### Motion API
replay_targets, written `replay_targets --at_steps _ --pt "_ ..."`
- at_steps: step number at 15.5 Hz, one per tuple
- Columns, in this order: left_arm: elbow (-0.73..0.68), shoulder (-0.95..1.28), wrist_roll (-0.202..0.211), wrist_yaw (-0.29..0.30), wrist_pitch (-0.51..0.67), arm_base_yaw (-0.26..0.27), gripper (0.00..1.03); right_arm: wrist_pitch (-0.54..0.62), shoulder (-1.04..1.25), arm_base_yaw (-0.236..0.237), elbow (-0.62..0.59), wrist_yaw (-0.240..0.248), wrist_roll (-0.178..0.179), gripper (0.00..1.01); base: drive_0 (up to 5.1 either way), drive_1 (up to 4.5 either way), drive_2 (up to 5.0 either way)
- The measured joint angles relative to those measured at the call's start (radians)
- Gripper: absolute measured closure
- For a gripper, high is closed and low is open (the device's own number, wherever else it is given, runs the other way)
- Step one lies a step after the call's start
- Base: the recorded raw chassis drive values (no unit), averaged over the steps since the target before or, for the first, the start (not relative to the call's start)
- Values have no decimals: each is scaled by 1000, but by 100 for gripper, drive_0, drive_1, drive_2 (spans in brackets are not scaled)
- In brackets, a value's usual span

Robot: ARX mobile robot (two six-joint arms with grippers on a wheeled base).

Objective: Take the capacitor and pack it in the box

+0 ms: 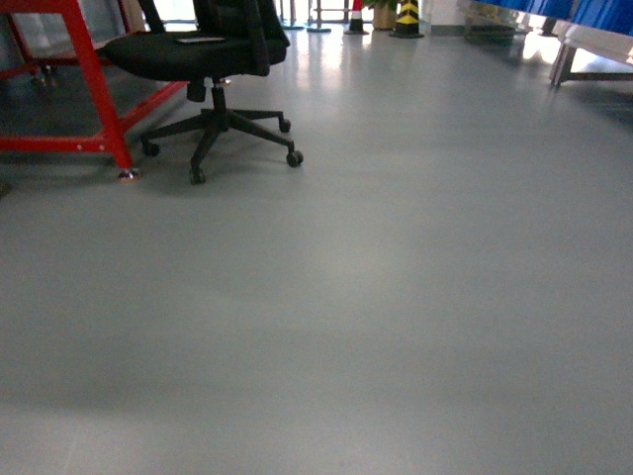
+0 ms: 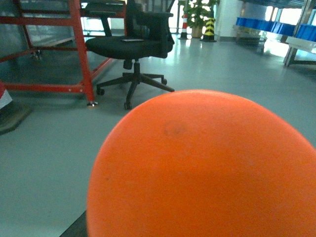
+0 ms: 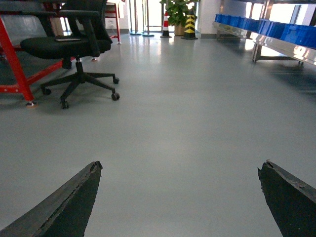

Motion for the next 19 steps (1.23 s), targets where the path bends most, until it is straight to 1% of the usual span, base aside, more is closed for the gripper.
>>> replay_targets --at_steps 19 --pt "0 0 0 -3 -3 0 59 2 0 0 0 0 0 3 -498 248 248"
